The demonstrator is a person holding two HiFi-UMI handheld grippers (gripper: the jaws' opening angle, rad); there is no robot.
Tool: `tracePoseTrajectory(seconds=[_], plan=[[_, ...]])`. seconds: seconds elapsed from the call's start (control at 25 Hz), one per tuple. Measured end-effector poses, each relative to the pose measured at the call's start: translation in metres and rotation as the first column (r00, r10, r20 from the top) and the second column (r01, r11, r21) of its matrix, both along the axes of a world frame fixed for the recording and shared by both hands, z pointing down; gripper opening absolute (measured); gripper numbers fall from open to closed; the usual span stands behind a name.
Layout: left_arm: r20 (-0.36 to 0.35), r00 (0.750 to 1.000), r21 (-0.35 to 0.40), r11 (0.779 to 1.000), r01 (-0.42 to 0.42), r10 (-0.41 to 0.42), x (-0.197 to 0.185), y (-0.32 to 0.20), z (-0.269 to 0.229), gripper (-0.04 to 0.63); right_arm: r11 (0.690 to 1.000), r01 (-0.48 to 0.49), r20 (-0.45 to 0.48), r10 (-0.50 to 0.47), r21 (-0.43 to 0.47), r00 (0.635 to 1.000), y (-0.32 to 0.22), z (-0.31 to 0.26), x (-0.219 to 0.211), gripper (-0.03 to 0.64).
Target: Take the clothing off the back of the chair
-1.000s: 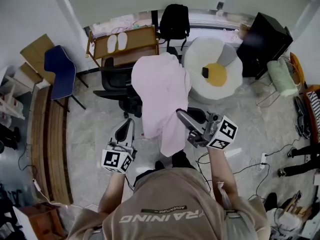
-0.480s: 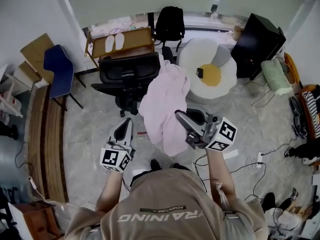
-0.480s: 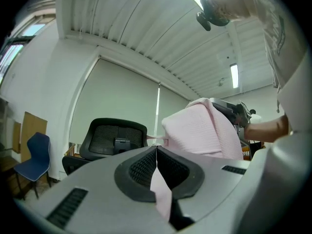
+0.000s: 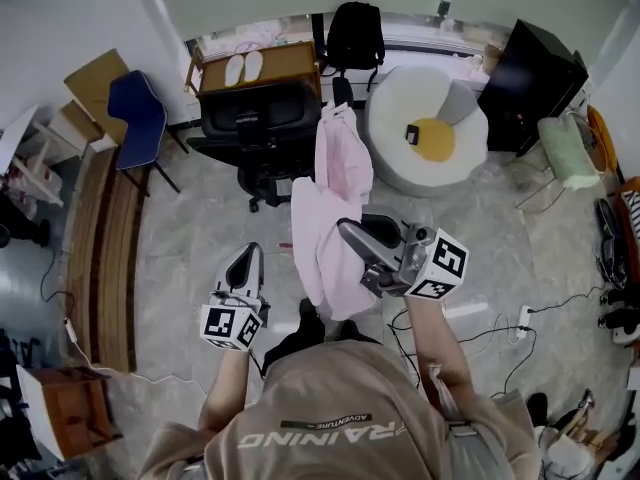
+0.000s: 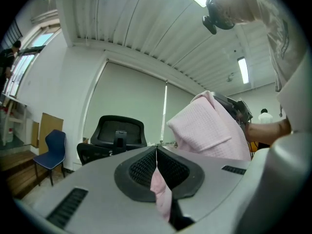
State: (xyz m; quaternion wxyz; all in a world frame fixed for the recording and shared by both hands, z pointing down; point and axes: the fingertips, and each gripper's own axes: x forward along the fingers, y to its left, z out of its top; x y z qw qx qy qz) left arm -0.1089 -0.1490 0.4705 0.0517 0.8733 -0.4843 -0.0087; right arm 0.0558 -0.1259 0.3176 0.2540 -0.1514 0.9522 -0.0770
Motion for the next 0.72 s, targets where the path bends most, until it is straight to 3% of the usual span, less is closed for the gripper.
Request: tracePoseTrajectory(seconds=[0.36, 0.72], plan=[[0.025, 0.999, -0.025, 0.999, 0.044, -0.043, -0.008, 0.063, 0.007, 0.014, 0.999, 0.022, -0.065, -0.02, 0.032, 0.998, 0.053, 0.0, -0.006, 0.046], [0.011, 0.998, 0.01, 0.998, -0.068, 0.068, -0.041, 0.126, 0.005, 0.014, 0.997, -0.057, -0.035, 0.06, 0.061, 0.998, 0.135, -0.009, -0.045, 0.046]])
